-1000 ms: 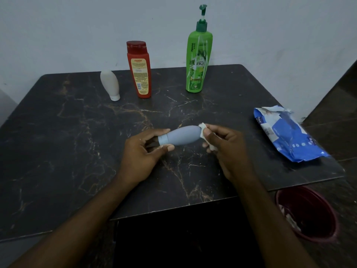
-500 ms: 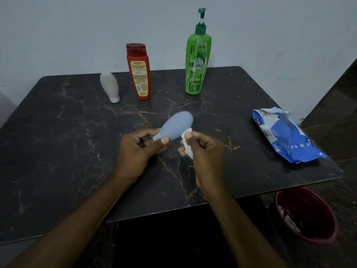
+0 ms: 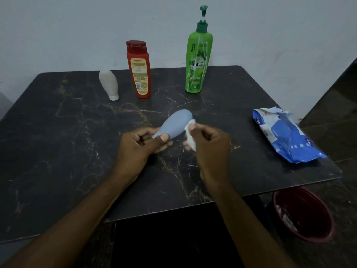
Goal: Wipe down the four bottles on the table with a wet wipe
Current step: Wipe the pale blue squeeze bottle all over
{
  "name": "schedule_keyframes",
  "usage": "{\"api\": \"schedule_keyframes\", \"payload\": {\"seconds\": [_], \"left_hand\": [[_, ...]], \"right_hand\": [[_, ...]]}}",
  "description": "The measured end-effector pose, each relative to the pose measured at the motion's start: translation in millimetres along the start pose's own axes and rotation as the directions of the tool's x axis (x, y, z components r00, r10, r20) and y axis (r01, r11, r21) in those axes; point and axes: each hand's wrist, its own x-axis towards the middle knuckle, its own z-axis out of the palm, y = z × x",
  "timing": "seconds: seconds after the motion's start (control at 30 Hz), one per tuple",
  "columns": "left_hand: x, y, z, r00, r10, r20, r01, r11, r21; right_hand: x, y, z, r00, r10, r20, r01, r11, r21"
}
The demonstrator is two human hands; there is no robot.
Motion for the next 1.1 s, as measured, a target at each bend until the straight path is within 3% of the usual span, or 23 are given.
{"api": "schedule_keyframes", "payload": {"seconds": [0.13, 0.23, 0.33, 0.4, 0.5, 0.67, 0.8, 0.93, 1.1], "left_hand": [[0.2, 0.8, -0.1, 1.000, 0.021, -0.004, -0.021, 0.998, 0.051], [-0.6, 0.1, -1.6, 1.000, 0.023, 0.015, -0.024, 0.998, 0.061], [1.6, -2.3, -3.6, 0.995, 0.084, 0.049, -0.094, 0.966, 0.241], [2.7, -4.6, -3.7, 0.988, 0.128, 0.091, -0.152, 0.924, 0.351], [2.7, -4.6, -4.1, 0.982, 0.168, 0.087, -0.189, 0.903, 0.386], [-1.8, -2.4, -2.4, 0.965, 0.243, 0.097, -0.260, 0.851, 0.457], [-6.1, -2.5, 1.8, 0.932, 0.327, 0.155, -0.354, 0.737, 0.575], [-8.7, -1.8, 2.4, 0.913, 0.365, 0.182, -0.397, 0.694, 0.600], [-8.5, -0.9, 2.0, 0.904, 0.379, 0.199, -0.419, 0.685, 0.597]], "right_hand": [[-24.8, 7.9, 10.8, 0.978, 0.102, 0.180, -0.094, 0.994, -0.049], [-14.4, 10.9, -3.1, 0.989, 0.109, 0.102, -0.102, 0.992, -0.070], [13.0, 4.0, -26.2, 1.000, 0.027, 0.010, -0.026, 0.998, -0.063], [28.8, -1.2, -39.7, 0.994, -0.066, 0.092, 0.083, 0.978, -0.193], [37.0, 1.3, -50.6, 0.942, -0.131, 0.309, 0.253, 0.882, -0.398], [29.9, 22.8, -57.5, 0.944, -0.172, 0.281, 0.273, 0.885, -0.376], [27.8, 24.5, -48.7, 0.861, -0.384, 0.334, 0.509, 0.652, -0.562], [9.9, 10.6, -21.5, 0.780, -0.393, 0.488, 0.625, 0.440, -0.645], [13.8, 11.6, -20.3, 0.768, -0.341, 0.542, 0.640, 0.372, -0.672]]}}
